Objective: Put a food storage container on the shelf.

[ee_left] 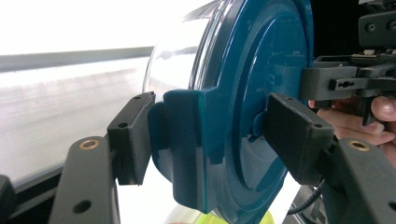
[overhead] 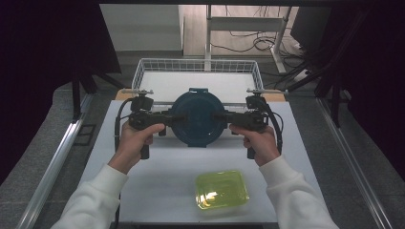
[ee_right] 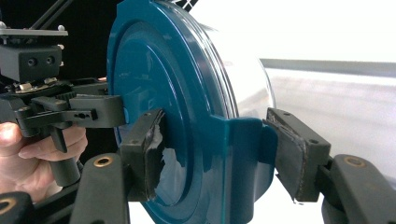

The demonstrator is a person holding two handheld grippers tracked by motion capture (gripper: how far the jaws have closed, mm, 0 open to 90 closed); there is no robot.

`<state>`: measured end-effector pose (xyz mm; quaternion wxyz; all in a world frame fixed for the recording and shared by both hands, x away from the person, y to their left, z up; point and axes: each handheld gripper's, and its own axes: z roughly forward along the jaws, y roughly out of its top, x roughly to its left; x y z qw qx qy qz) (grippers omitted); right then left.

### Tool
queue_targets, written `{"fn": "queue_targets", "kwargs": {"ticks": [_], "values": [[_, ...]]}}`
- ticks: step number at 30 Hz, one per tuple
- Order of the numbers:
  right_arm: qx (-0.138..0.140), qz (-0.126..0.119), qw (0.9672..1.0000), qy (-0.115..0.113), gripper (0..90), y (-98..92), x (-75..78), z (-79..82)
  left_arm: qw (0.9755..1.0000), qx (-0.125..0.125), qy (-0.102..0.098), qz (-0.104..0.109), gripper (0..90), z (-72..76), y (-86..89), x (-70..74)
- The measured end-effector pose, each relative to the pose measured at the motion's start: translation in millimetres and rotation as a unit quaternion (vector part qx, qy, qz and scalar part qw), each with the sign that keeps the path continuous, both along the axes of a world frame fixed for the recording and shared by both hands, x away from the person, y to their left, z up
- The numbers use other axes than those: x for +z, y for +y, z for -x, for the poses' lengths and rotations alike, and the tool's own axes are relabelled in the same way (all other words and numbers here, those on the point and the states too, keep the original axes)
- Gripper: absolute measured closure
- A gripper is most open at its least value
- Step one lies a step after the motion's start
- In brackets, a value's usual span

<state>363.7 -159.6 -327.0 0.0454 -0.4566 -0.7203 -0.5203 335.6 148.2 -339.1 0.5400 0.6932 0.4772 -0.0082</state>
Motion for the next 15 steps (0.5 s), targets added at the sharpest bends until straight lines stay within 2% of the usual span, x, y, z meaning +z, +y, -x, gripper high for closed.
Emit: {"fn": "queue_targets", "kwargs": {"ticks": [4, 15], "values": [[0.003, 0.003, 1.0, -0.004, 39.1, 1.2, 9.7, -5.1, 1.0, 0.002, -0.005, 0.002, 35.5, -3.0, 0.9, 6.1], [0.002, -0.002, 1.0, -0.007, 39.2, 1.6, 23.0, -15.6, 1.0, 0.002, -0.01, -0.002, 35.5, -14.7, 1.2, 22.3]]}}
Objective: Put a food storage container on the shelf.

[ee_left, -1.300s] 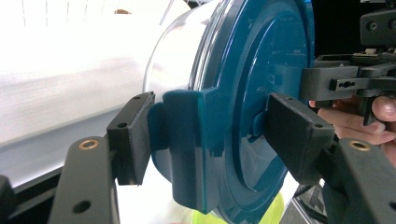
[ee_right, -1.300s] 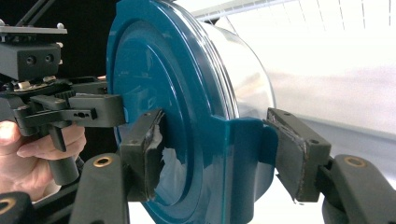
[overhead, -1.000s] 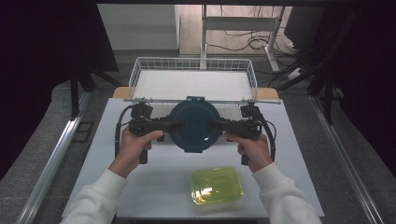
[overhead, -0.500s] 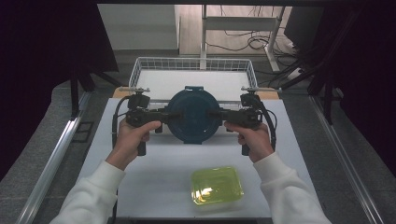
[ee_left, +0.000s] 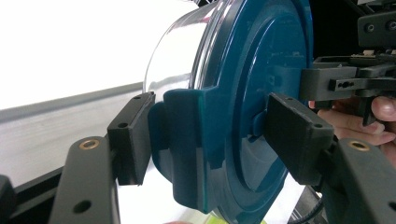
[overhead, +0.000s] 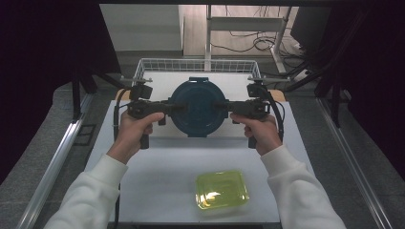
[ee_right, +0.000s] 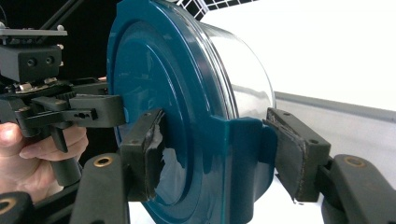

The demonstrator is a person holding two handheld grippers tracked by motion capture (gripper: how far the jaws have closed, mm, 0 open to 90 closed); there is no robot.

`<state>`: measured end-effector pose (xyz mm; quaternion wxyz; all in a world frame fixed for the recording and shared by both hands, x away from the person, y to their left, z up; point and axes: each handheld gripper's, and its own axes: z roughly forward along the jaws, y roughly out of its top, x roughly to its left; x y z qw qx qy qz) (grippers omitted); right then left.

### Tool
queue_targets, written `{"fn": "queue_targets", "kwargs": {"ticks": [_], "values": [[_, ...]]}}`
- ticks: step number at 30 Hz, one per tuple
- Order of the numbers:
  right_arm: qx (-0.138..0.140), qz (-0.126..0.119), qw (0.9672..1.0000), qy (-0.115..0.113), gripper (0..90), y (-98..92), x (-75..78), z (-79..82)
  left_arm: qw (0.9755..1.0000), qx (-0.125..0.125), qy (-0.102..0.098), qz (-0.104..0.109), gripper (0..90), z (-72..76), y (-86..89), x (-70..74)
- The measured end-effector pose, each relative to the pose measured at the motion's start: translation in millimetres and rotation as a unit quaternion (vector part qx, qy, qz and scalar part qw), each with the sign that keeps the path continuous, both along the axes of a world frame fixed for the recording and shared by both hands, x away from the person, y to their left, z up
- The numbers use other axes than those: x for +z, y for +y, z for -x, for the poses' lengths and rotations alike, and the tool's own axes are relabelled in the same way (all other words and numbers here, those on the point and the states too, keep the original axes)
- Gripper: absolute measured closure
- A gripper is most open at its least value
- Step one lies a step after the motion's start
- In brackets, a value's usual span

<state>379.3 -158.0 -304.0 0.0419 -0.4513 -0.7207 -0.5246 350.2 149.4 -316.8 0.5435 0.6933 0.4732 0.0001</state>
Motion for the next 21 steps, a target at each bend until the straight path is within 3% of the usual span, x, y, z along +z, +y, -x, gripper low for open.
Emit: {"fn": "queue_targets", "kwargs": {"ticks": [10, 21], "values": [[0.002, -0.002, 1.0, -0.004, 39.2, 0.5, 13.6, -17.2, 1.0, 0.001, -0.007, -0.003, 35.5, -17.9, 1.3, 14.7], [0.004, 0.002, 1.0, 0.005, 39.3, 3.8, 28.2, -54.6, 1.0, 0.0, 0.003, 0.001, 35.4, -56.5, 5.1, 28.0]]}}
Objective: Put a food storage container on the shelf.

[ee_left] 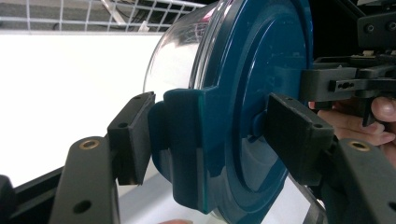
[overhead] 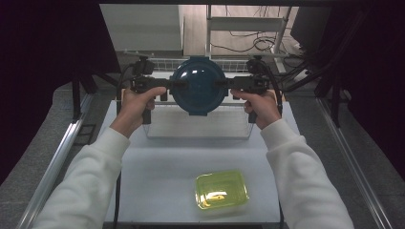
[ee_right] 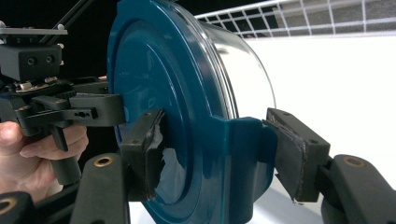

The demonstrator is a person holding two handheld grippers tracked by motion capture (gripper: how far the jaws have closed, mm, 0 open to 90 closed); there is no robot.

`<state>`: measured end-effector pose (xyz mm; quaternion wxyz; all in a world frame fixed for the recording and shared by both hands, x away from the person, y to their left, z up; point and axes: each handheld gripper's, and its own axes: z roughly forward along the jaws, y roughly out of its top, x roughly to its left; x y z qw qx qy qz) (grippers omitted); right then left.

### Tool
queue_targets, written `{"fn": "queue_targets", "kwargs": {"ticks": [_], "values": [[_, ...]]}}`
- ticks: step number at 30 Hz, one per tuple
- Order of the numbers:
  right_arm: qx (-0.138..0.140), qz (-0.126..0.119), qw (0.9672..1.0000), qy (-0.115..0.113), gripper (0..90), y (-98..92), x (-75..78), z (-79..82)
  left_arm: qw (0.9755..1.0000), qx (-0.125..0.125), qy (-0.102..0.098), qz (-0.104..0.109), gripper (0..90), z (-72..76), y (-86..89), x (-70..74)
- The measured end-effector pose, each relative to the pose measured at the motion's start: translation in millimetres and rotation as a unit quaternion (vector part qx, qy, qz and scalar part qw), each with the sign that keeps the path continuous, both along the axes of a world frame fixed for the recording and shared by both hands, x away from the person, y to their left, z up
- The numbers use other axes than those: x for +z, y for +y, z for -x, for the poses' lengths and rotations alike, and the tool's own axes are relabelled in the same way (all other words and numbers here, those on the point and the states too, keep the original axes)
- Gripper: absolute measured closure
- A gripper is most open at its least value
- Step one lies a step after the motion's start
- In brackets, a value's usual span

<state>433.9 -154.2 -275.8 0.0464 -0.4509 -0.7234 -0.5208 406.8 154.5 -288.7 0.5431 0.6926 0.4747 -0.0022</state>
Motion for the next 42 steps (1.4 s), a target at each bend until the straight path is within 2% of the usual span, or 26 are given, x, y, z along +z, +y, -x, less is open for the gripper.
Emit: {"fn": "queue_targets", "kwargs": {"ticks": [4, 9, 22, 25, 26, 29, 32, 33, 34, 35, 37, 40, 42], "values": [[-0.002, -0.002, 1.0, -0.001, 39.3, 0.7, 7.4, -17.3, 1.0, 0.001, 0.002, -0.001, 35.4, -13.8, 0.3, 7.5], [-0.005, -0.008, 1.0, 0.002, 39.3, -0.1, 9.5, -27.3, 1.0, -0.001, 0.004, -0.008, 35.4, -27.0, -0.5, 13.2], [-0.014, -0.007, 0.9986, 0.05, 39.0, -1.3, -10.5, -55.5, 0.9991, -0.003, 0.043, -0.003, 35.3, -55.8, -2.1, -9.7], [-0.015, -0.006, 0.9982, 0.058, 38.6, -1.5, -13.4, -58.6, 0.9988, -0.003, 0.048, -0.004, 35.3, -58.6, -2.7, -12.3], [-0.018, -0.007, 0.9976, 0.066, 38.4, -1.4, -16.6, -61.6, 0.9985, 0.002, 0.054, 0.003, 35.2, -61.4, -2.8, -14.5], [-0.024, -0.013, 0.9972, 0.07, 38.4, -1.7, -17.7, -64.4, 0.9984, 0.005, 0.056, 0.006, 35.2, -63.8, -2.9, -14.8], [-0.03, -0.02, 0.996, 0.082, 38.3, -1.9, -19.2, -69.4, 0.9976, 0.009, 0.067, 0.015, 35.1, -69.7, -1.8, -16.7], [-0.031, -0.02, 0.9958, 0.084, 38.3, -2.1, -19.8, -71.9, 0.9971, 0.011, 0.073, 0.02, 35.1, -72.2, -1.0, -17.8], [-0.033, -0.021, 0.9943, 0.099, 38.2, -1.2, -19.8, -76.4, 0.996, 0.014, 0.082, 0.032, 34.9, -77.4, 0.3, -21.0], [-0.033, -0.021, 0.9943, 0.099, 38.2, -1.2, -19.8, -76.4, 0.996, 0.014, 0.082, 0.032, 34.9, -77.4, 0.3, -21.0], [-0.039, -0.023, 0.9927, 0.112, 38.1, -0.7, -21.2, -81.0, 0.9944, 0.023, 0.093, 0.046, 34.9, -82.4, 0.9, -24.0], [-0.049, -0.032, 0.9892, 0.135, 37.5, -0.6, -25.1, -89.6, 0.9915, 0.035, 0.109, 0.062, 34.8, -90.9, 1.2, -28.9], [-0.051, -0.035, 0.9888, 0.136, 37.4, -0.9, -27.1, -91.6, 0.9906, 0.038, 0.113, 0.066, 34.8, -93.0, 1.3, -30.1]]}}
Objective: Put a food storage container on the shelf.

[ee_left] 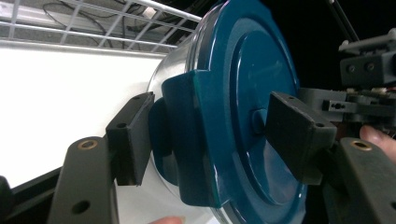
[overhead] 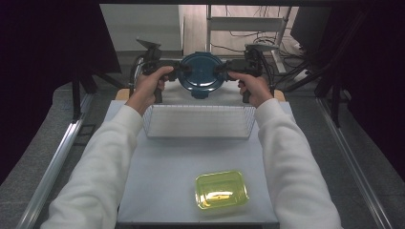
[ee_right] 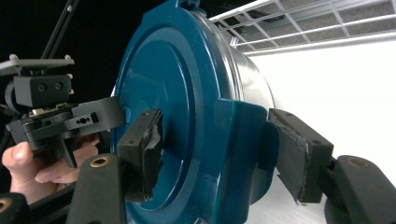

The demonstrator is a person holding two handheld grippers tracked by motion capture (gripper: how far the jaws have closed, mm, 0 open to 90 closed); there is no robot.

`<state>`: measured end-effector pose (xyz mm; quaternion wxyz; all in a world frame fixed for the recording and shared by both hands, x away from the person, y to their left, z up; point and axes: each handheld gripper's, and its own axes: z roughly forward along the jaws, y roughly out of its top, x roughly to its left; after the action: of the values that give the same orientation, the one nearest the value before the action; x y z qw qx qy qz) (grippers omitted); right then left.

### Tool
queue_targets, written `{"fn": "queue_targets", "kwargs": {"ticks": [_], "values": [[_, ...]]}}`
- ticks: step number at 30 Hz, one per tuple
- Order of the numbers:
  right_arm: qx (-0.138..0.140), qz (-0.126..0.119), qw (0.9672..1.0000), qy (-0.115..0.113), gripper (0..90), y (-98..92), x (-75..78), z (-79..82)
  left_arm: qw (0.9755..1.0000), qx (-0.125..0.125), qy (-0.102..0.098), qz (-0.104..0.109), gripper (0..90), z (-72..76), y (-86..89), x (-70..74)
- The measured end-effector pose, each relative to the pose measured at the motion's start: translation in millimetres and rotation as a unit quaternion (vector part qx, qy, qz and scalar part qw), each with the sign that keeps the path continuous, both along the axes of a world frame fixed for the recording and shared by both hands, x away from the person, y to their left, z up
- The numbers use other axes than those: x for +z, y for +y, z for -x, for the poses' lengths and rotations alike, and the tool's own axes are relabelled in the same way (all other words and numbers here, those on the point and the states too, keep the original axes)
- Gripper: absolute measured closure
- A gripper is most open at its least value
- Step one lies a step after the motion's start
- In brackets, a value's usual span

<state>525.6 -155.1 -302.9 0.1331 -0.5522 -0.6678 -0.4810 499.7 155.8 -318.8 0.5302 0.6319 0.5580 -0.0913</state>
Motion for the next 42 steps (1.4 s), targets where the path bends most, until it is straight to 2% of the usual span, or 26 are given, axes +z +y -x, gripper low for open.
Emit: {"fn": "queue_targets", "kwargs": {"ticks": [2, 4, 9, 16, 18, 19, 21, 22, 23, 24, 25, 26, 27, 29, 31, 33, 35, 37, 39, 40, 42], "values": [[-0.008, -0.008, 0.9999, 0.013, 37.1, -0.8, -4.6, -4.6, 0.9999, 0.006, 0.009, 0.006, 34.8, -3.8, 0.1, -2.5], [-0.013, -0.011, 0.9997, 0.018, 37.0, -1.1, -7.4, -6.8, 0.9996, 0.013, 0.018, 0.016, 34.8, -8.3, 0.6, -7.0], [-0.021, -0.016, 0.9994, 0.024, 36.8, -1.1, -10.9, -9.5, 0.9991, 0.018, 0.029, 0.026, 34.7, -12.1, 1.4, -11.8], [-0.026, -0.021, 0.9992, 0.02, 36.8, -1.2, -13.1, -9.9, 0.9991, 0.018, 0.023, 0.03, 34.4, -12.9, 1.8, -13.7], [-0.026, -0.021, 0.9993, 0.018, 36.6, -1.4, -13.3, -9.5, 0.9993, 0.019, 0.016, 0.029, 34.1, -12.1, 1.4, -14.3], [-0.025, -0.022, 0.9993, 0.015, 35.8, -1.5, -13.6, -9.2, 0.9995, 0.016, 0.011, 0.023, 33.2, -11.6, 0.8, -13.7], [-0.032, -0.016, 0.9994, 0.0, 27.1, -2.5, -12.2, -8.2, 0.9997, 0.022, -0.003, 0.005, 27.6, -9.9, 0.4, -12.1], [-0.043, -0.011, 0.9988, -0.021, 23.2, -6.6, -8.4, -6.0, 0.9995, 0.03, -0.013, 0.0, 22.6, -8.1, 3.8, -10.9], [-0.043, -0.011, 0.9988, -0.021, 23.2, -6.6, -8.4, -6.0, 0.9995, 0.03, -0.013, 0.0, 20.4, -8.1, 3.8, -10.9], [-0.05, -0.011, 0.9979, -0.04, 20.5, -10.1, -1.7, -0.9, 0.9992, 0.034, -0.019, -0.004, 19.2, -6.5, 5.7, -9.8], [-0.05, -0.011, 0.9979, -0.04, 20.5, -10.1, -1.7, -0.9, 0.9988, 0.038, -0.028, -0.009, 19.2, -4.2, 7.5, -8.3], [-0.04, -0.004, 0.997, -0.066, 18.4, -12.2, 5.1, 6.8, 0.9977, 0.039, -0.047, -0.027, 18.0, 2.5, 11.4, -4.5], [-0.04, -0.004, 0.997, -0.066, 18.4, -12.2, 5.1, 6.8, 0.9977, 0.039, -0.047, -0.027, 17.9, 2.5, 11.4, -4.5], [-0.03, 0.006, 0.9957, -0.088, 17.4, -12.8, 10.8, 16.5, 0.9956, 0.032, -0.068, -0.056, 17.9, 11.8, 14.0, -0.5], [-0.021, 0.015, 0.994, -0.106, 17.2, -12.3, 17.0, 28.1, 0.9916, 0.026, -0.086, -0.093, 17.9, 23.2, 15.0, 3.5], [-0.022, 0.031, 0.9912, -0.127, 17.4, -12.2, 23.1, 40.6, 0.9905, 0.026, -0.098, -0.092, 18.0, 35.3, 17.3, 5.6], [-0.005, 0.063, 0.9881, -0.14, 18.5, -13.2, 26.2, 51.0, 0.9905, 0.026, -0.106, -0.083, 18.0, 48.2, 20.8, 6.8], [0.002, 0.087, 0.9843, -0.153, 19.5, -16.1, 27.4, 61.7, 0.9892, 0.027, -0.117, -0.084, 18.0, 61.4, 24.2, 7.4], [0.012, 0.096, 0.9814, -0.166, 19.7, -21.0, 26.0, 73.2, 0.9865, 0.023, -0.131, -0.096, 18.2, 75.5, 26.8, 6.3], [0.018, 0.098, 0.9795, -0.175, 19.7, -26.9, 22.8, 85.6, 0.9857, 0.02, -0.134, -0.1, 18.2, 83.0, 26.8, 5.2], [0.021, 0.097, 0.9786, -0.18, 19.7, -30.4, 20.8, 91.9, 0.9839, 0.01, -0.139, -0.112, 18.2, 97.4, 26.6, 2.3]]}}
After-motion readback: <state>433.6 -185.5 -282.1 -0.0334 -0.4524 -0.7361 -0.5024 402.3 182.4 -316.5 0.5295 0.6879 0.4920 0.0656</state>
